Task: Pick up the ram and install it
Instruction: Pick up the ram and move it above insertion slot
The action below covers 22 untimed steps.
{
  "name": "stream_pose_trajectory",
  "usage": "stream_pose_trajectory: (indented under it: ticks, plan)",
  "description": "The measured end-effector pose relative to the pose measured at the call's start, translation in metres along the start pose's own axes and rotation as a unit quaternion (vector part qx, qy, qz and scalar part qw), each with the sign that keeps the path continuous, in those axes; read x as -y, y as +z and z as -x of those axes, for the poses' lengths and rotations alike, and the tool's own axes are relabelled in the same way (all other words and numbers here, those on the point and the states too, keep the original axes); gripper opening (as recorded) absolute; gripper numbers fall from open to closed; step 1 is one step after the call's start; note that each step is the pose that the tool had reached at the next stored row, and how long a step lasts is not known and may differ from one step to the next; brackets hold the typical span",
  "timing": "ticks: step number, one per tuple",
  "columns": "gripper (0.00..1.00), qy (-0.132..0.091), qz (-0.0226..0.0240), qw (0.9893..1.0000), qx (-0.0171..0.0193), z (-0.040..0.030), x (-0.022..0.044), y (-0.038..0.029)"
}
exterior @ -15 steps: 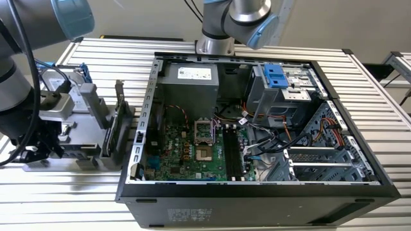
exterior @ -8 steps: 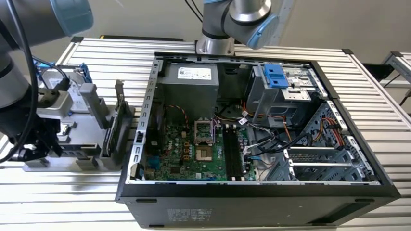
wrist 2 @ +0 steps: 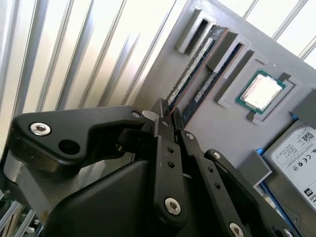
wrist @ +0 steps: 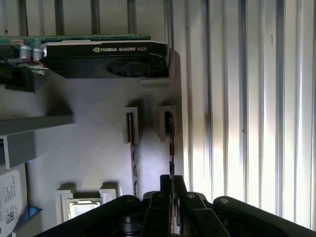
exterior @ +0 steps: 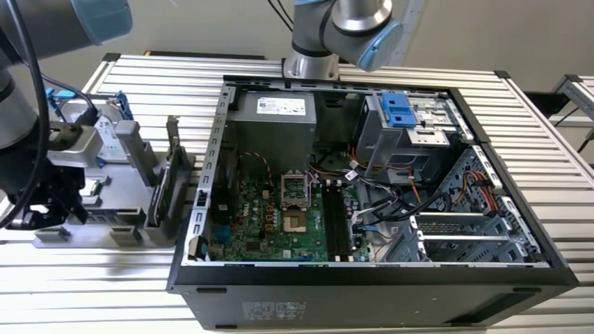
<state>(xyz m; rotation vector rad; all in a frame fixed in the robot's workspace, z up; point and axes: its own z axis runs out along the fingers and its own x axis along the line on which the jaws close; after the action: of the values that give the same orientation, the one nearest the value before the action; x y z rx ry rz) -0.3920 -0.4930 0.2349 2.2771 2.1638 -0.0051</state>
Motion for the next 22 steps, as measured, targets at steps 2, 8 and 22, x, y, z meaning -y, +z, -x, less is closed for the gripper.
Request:
stream_pose_trajectory:
  ticks: [2,8,22]
  plan:
    - [0.0,0.0,0.0,1.0,0.0,0.0,0.0,-0.0018]
    - [0.0,0.0,0.0,1.0,0.0,0.0,0.0,-0.0061]
    - [0.0,0.0,0.0,1.0,0.0,0.0,0.0001,-0.0194]
